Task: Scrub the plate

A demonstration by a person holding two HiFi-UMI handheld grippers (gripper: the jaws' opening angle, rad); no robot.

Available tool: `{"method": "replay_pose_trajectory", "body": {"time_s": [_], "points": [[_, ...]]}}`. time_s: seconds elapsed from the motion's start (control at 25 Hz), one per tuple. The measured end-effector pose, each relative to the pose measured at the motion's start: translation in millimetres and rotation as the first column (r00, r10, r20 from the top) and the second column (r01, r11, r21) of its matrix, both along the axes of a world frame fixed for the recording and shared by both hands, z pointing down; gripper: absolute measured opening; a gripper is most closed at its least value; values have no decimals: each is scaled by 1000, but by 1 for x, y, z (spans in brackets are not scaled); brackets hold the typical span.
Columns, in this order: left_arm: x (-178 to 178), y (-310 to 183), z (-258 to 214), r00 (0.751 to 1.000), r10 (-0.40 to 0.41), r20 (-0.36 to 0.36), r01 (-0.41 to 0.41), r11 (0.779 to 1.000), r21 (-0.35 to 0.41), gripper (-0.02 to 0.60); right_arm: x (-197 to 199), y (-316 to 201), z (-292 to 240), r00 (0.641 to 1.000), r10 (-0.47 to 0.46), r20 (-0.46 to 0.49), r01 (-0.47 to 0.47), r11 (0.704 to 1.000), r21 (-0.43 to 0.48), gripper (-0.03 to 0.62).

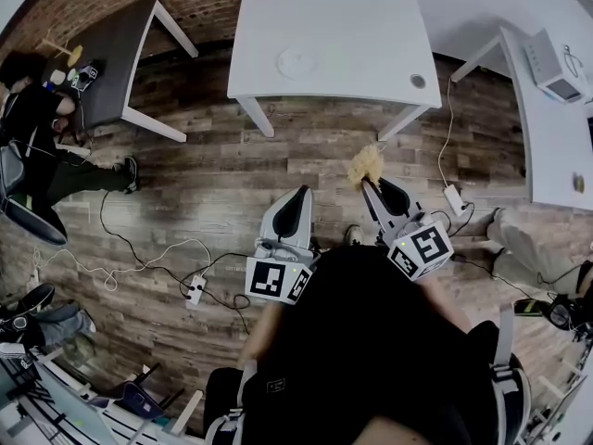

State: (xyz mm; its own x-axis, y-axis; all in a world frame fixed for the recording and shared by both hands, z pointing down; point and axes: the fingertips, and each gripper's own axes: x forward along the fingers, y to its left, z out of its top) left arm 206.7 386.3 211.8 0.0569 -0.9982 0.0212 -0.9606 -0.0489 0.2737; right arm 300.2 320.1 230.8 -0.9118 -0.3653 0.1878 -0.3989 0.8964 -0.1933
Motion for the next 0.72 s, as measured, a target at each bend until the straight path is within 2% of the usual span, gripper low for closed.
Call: {"method": "replay_pose_trajectory", "body": {"time_s": [0.44, 0.72], "points": [[-48, 29, 11, 1000, -9, -19, 9, 1000, -8, 2, -48, 20, 7, 1000, 15, -24, -15, 1000, 9, 44], [-90, 50, 24, 999, 9, -47, -10, 1000, -18, 2, -82, 37, 14, 996, 64, -64, -63, 998, 22, 44]]}}
